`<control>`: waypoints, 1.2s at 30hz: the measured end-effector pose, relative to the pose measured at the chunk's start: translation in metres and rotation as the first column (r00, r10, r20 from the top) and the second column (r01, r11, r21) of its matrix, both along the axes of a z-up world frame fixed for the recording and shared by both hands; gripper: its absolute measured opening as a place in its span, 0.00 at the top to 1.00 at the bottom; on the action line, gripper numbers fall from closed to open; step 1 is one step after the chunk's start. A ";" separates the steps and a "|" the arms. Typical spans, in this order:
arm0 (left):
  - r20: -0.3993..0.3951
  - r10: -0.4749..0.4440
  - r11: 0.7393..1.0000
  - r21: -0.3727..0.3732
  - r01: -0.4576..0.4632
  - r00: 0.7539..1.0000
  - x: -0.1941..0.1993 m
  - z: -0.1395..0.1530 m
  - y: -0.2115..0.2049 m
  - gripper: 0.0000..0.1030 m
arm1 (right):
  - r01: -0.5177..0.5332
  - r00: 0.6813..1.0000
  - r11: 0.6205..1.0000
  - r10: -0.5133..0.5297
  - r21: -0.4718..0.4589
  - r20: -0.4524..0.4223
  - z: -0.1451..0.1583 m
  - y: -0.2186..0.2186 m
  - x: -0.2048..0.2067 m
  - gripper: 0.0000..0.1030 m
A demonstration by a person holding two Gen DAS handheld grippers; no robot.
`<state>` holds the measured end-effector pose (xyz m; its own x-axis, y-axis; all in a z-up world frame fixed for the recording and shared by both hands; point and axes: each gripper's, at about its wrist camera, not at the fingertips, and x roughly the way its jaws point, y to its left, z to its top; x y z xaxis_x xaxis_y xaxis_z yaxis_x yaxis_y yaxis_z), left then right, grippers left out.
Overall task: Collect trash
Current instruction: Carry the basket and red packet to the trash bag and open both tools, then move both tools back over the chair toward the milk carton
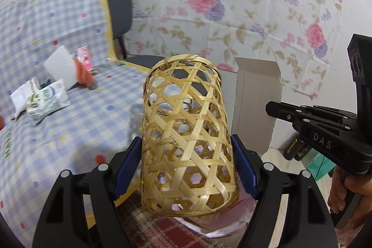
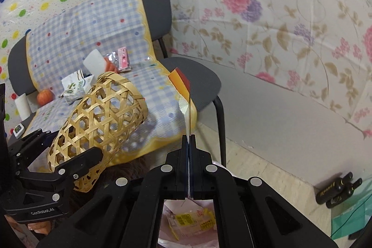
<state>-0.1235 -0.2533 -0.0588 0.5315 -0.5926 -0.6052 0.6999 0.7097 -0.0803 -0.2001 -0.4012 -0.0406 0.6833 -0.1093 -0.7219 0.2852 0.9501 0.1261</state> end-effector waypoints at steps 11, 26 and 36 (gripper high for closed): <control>-0.015 -0.029 1.000 0.012 0.029 0.999 0.012 -0.008 -0.027 0.14 | 0.046 0.999 0.995 -0.044 0.086 -0.028 -0.025 -0.026 -0.003 0.76; 0.022 0.131 0.991 0.004 -0.131 0.991 0.048 0.008 0.018 0.14 | 0.037 0.999 0.996 -0.038 0.079 0.002 -0.016 -0.017 0.017 0.65; 0.036 0.231 0.971 0.051 -0.233 0.972 0.069 0.012 0.060 0.13 | -0.049 0.999 0.996 0.048 0.077 0.011 -0.010 0.015 0.061 0.62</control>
